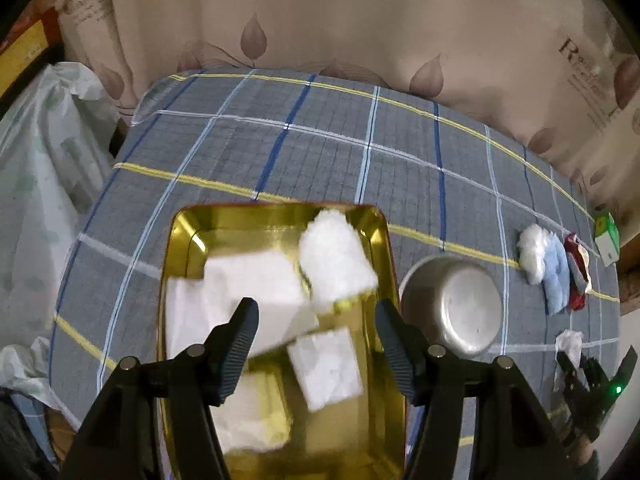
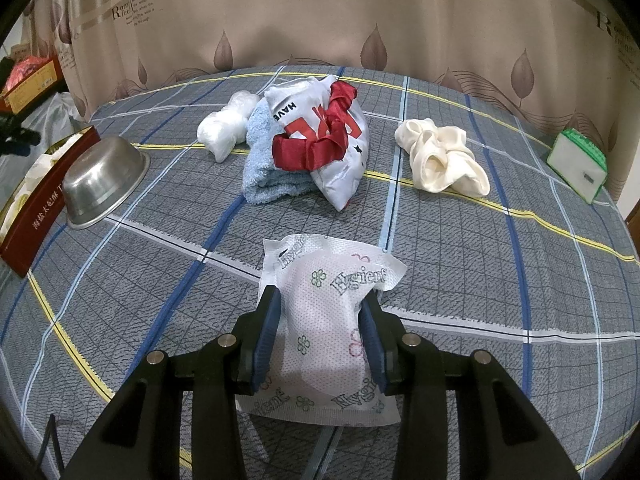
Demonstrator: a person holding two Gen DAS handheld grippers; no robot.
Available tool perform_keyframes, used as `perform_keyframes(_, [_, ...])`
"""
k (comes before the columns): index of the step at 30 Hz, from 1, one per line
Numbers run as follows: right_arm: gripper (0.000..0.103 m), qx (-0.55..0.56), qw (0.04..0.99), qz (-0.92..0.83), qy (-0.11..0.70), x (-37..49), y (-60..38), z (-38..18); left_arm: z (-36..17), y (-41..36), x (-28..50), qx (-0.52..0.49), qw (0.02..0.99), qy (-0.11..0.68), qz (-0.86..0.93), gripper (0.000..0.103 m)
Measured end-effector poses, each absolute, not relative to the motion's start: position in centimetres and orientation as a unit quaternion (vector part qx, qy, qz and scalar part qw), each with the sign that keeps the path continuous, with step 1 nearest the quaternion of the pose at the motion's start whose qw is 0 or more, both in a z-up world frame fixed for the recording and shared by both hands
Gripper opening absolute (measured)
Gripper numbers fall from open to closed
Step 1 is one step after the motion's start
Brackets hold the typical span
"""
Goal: Organize soft objects
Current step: 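Carry the printed white pad into the gold tray and open the right tool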
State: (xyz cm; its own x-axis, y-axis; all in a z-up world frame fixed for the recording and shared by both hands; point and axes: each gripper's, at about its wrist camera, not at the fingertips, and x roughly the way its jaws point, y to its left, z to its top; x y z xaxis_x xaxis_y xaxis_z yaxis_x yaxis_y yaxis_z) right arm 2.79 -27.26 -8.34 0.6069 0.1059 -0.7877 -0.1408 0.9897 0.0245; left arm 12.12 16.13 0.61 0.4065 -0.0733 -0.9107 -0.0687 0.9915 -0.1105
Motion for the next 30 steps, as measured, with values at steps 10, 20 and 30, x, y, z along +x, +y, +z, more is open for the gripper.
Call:
perform_keyframes(10, [0.026,-0.016,0.893,0.072,0.443,2.7,-27.1,-8.2,1.4,17.0,7.0,-0.066,0.856,0.512,0.041,0.062])
perform_keyframes(20, [0.022,-0.027,0.888,0.063,0.456,2.1,-26.2,-7.3,1.7,19.3,5.0,-0.074,0.866,0.487,0.083,0.062])
perform_keyframes(30, [0.022,-0.075,0.873,0.122,0.466,-0.3,-21.4,-5.2,0.9,21.6,3.1,-0.084,0.865,0.477,0.13,0.062])
